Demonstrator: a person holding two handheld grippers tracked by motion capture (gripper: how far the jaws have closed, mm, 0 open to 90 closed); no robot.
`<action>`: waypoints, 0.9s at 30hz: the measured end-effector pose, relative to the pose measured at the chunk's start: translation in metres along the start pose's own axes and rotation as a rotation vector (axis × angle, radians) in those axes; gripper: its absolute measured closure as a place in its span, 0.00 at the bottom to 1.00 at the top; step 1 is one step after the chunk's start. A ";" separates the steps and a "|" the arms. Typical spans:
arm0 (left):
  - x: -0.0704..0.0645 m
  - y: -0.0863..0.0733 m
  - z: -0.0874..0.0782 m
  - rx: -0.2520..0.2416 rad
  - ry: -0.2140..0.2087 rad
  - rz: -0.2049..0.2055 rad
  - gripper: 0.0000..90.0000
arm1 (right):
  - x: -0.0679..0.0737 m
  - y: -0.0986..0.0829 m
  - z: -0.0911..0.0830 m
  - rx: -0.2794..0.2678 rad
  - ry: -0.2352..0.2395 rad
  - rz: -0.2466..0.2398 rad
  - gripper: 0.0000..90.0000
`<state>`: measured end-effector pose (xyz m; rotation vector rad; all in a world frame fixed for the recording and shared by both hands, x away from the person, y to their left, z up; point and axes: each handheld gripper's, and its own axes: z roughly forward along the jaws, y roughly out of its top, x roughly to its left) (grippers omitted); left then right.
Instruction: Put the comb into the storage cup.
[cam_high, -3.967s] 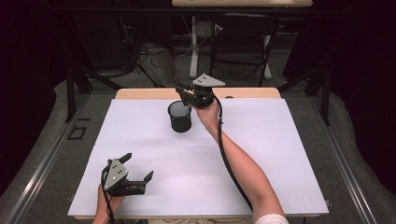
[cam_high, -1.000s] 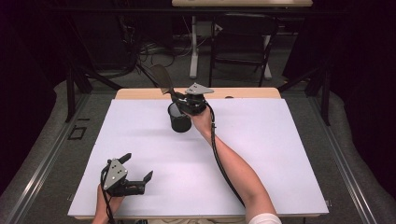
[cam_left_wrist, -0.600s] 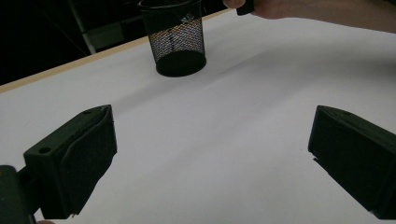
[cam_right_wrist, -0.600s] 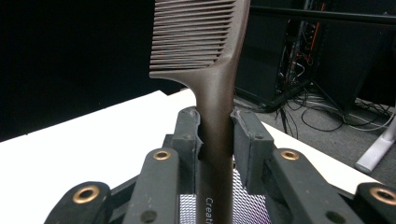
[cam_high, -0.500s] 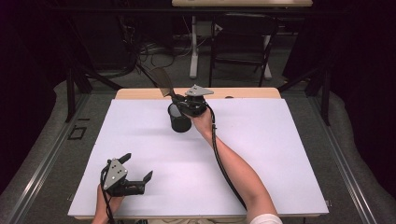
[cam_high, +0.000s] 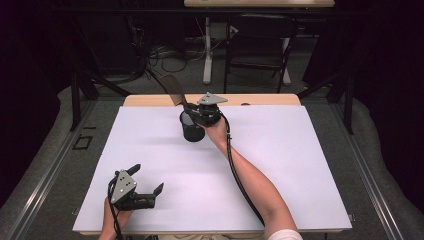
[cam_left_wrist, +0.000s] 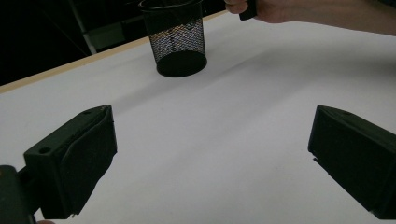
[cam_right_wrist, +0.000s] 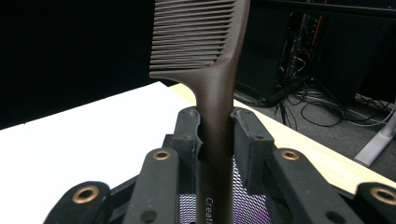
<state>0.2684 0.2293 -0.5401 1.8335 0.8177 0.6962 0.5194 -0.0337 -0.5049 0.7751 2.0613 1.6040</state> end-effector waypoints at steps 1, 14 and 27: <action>0.000 0.000 0.000 0.000 0.000 -0.001 0.01 | 0.000 0.000 0.000 0.000 0.000 0.001 0.80; 0.000 0.000 0.000 0.000 0.001 -0.001 0.01 | 0.000 -0.005 0.002 0.012 -0.003 -0.004 0.80; 0.000 0.000 -0.001 -0.002 0.004 -0.004 0.01 | 0.001 -0.007 -0.001 0.054 0.000 -0.004 0.62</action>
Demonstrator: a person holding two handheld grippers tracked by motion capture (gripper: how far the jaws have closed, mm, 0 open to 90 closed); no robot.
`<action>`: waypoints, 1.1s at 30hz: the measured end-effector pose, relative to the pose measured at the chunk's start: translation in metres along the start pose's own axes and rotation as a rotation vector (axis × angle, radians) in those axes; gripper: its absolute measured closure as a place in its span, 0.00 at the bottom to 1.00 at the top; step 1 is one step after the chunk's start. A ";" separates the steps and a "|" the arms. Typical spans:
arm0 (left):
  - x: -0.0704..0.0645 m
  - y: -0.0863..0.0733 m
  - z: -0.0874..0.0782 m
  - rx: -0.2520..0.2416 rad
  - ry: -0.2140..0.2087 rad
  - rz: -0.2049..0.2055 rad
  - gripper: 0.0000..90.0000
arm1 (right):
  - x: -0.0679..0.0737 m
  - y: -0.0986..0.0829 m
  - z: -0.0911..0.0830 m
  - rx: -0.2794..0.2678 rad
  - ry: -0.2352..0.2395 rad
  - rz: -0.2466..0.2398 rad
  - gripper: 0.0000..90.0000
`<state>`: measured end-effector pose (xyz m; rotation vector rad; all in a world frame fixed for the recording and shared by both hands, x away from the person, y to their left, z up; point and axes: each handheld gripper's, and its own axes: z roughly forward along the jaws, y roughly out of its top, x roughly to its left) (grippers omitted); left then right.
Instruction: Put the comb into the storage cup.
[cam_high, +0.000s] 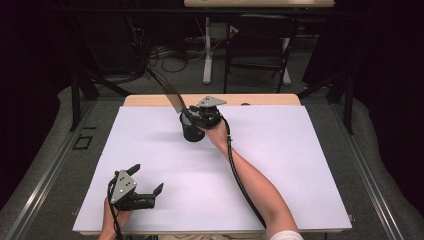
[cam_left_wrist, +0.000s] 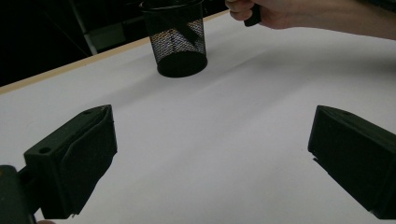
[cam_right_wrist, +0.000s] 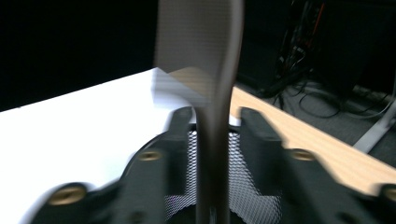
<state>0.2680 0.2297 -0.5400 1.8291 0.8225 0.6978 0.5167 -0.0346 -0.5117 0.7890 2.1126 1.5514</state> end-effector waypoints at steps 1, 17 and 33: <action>0.000 0.000 0.000 0.001 0.001 -0.001 0.01 | 0.000 0.001 -0.001 0.003 -0.001 0.001 0.58; -0.001 0.001 0.001 0.000 -0.005 0.006 0.01 | -0.001 0.013 -0.025 0.099 0.069 0.016 0.19; -0.001 0.001 0.001 -0.002 -0.005 0.002 0.01 | 0.000 0.011 -0.054 0.156 0.113 0.033 0.05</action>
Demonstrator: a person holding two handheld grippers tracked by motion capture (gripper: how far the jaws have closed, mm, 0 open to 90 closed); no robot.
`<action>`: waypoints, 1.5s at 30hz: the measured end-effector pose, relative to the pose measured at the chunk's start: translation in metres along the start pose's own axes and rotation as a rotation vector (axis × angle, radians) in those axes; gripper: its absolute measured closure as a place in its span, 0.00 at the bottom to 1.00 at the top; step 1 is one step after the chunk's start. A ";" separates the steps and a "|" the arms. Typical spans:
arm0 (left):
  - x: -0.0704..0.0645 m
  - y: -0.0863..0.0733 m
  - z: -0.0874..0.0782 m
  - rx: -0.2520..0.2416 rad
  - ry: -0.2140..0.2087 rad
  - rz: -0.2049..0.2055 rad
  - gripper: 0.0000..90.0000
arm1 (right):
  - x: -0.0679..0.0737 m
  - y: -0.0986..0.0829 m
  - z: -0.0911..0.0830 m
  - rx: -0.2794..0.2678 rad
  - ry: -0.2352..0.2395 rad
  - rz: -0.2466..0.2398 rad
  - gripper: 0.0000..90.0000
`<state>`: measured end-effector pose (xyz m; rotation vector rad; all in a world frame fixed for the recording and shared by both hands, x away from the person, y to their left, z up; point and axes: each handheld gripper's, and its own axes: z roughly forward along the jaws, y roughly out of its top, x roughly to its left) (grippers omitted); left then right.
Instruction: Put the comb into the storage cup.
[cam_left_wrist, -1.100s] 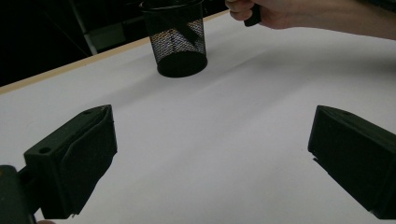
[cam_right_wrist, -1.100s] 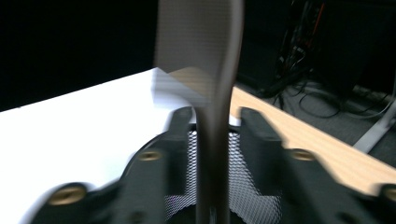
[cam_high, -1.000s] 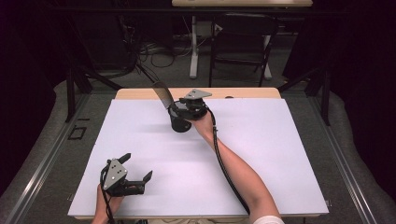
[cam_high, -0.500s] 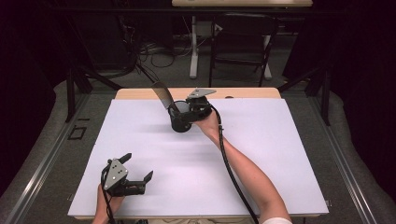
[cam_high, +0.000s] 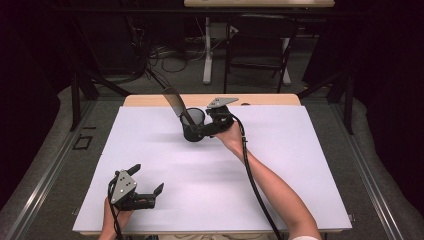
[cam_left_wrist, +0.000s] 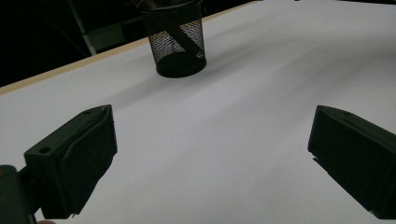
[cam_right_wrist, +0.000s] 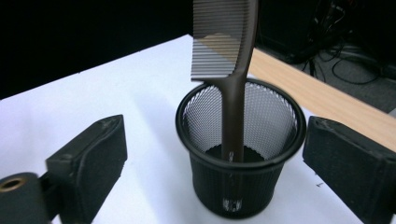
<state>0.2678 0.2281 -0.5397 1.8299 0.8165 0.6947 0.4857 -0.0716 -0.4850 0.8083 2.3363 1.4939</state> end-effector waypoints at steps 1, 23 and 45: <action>0.000 0.000 0.000 0.001 0.001 0.004 0.01 | 0.000 -0.001 -0.002 0.010 0.003 -0.002 0.04; 0.000 0.000 0.000 0.003 0.002 0.002 0.01 | 0.009 -0.027 -0.045 0.136 0.033 -0.012 0.00; 0.000 0.000 0.000 0.006 -0.001 0.004 0.02 | 0.014 -0.055 -0.092 0.195 0.010 -0.017 0.00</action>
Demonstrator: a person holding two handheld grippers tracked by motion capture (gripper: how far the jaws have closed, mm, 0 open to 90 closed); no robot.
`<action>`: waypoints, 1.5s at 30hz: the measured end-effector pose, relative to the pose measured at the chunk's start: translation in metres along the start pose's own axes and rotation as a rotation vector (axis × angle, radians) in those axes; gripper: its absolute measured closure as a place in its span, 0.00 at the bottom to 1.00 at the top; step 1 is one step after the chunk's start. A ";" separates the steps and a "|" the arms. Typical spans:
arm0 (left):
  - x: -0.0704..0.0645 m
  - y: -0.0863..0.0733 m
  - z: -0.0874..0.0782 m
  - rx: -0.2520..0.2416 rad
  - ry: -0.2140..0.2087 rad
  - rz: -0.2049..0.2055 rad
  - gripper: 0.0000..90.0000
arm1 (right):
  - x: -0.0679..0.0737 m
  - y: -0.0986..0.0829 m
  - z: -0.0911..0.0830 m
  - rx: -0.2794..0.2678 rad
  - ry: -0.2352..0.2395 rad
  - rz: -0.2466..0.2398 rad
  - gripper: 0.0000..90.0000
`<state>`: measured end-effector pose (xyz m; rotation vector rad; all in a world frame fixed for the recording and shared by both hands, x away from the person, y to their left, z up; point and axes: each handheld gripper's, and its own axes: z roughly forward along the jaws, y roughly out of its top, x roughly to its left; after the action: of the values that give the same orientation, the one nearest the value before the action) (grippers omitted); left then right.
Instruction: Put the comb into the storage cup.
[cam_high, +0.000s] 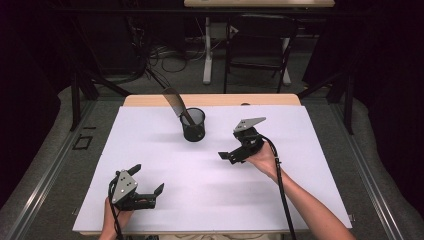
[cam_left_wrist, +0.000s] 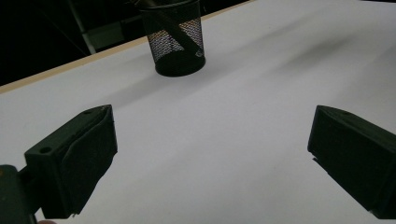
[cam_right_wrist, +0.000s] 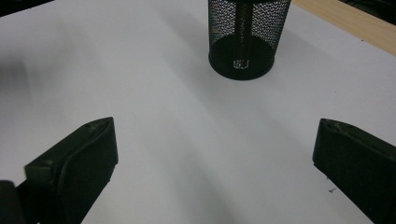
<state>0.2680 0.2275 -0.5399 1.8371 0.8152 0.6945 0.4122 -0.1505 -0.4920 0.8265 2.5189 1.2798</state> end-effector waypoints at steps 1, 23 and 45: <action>0.000 0.000 0.000 0.000 -0.001 -0.001 0.02 | 0.001 -0.002 -0.002 0.001 -0.003 -0.002 0.00; -0.001 0.000 0.000 0.001 0.000 0.002 0.02 | 0.007 -0.033 -0.035 0.036 -0.031 0.013 0.00; -0.001 0.000 -0.001 0.004 0.005 0.001 0.02 | 0.019 -0.065 -0.070 0.019 -0.073 0.029 0.00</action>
<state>0.2666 0.2268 -0.5399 1.8405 0.8195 0.6981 0.3422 -0.2178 -0.4996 0.9008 2.4746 1.2132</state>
